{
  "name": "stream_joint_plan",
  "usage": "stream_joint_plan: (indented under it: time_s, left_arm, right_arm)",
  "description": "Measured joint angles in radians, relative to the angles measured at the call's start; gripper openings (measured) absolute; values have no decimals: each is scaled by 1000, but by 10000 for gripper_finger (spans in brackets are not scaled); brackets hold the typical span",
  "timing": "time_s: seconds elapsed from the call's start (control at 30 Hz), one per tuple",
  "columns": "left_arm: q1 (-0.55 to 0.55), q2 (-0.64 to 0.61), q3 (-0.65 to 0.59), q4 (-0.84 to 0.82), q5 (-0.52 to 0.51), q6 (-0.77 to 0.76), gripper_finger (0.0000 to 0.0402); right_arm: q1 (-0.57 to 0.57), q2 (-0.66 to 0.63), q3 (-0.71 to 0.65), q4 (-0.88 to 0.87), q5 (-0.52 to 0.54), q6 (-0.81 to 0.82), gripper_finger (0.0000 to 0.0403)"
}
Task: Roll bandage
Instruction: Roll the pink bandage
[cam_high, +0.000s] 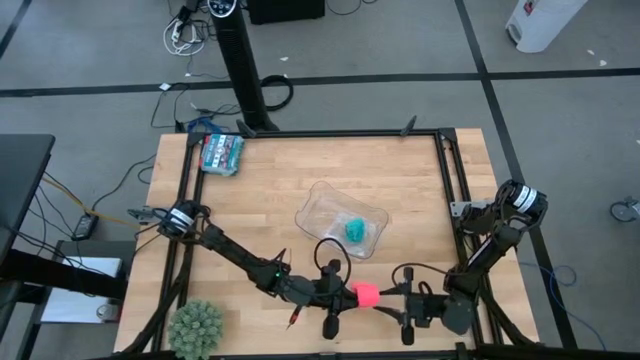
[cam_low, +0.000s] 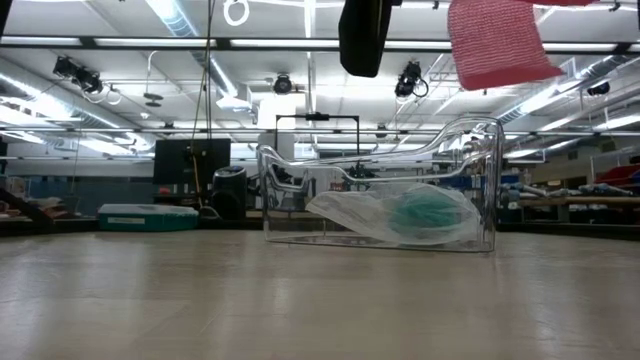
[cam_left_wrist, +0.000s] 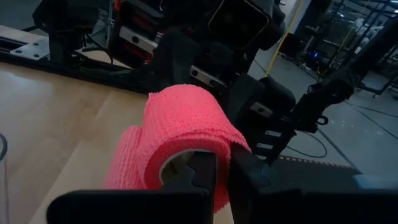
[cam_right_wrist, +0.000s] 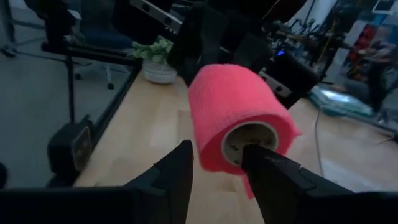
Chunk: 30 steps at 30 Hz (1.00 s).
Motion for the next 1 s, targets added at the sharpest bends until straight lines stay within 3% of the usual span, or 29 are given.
stream_joint_plan:
  time_s: [0.13,0.3,0.43,0.63,0.7,1.0]
  left_arm:
    - [6,0,1,10,9,3,28]
    - [8,0,4,24,21,6,28]
    - [9,0,4,39,21,27,31]
    - [11,0,3,39,64,31,37]
    - [11,0,3,35,64,42,42]
    - [6,-36,2,-39,50,136,133]
  right_arm:
    - [-4,0,6,43,16,-52,154]
    - [-10,1,6,130,-58,-115,153]
    - [-20,1,6,130,-56,-106,143]
    - [-19,1,6,128,-51,-139,23]
    - [-19,1,6,124,-51,-144,16]
    - [2,1,6,122,-12,-155,2]
